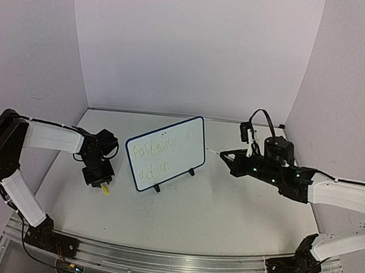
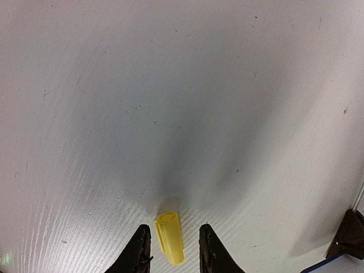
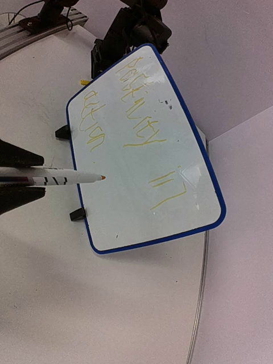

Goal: Write a sentence on the whiteboard
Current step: Pick up the pen cap from the center of the board.

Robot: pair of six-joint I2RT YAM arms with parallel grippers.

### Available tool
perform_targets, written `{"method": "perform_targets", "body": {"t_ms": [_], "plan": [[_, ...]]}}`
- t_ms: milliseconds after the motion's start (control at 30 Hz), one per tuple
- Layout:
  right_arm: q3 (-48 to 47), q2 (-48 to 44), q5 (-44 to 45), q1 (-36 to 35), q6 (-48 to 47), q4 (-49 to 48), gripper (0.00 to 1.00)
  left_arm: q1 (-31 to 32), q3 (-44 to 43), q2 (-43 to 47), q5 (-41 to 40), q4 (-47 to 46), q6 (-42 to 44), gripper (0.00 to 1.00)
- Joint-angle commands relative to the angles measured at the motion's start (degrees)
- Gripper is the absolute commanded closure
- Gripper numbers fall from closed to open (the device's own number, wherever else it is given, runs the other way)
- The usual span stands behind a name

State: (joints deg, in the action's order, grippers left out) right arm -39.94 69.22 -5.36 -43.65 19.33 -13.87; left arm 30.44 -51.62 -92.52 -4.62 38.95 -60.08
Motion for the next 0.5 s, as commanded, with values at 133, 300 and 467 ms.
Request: {"method": "perform_targets", "body": {"t_ms": [133,300,467], "plan": [[-0.1,0.8,0.3,0.1,0.1,-1.2,1.0,0.2,0.7,-2.1,-0.2,-0.7,-0.3,0.74],[0.1,1.0,0.2,0.1,0.3,-1.5,1.0,0.2,0.4,-2.6,-0.1,-0.8,0.1,0.79],[0.3,0.9,0.2,0.1,0.4,-1.5,1.0,0.2,0.9,-3.4,0.0,0.3,0.2,0.79]]}}
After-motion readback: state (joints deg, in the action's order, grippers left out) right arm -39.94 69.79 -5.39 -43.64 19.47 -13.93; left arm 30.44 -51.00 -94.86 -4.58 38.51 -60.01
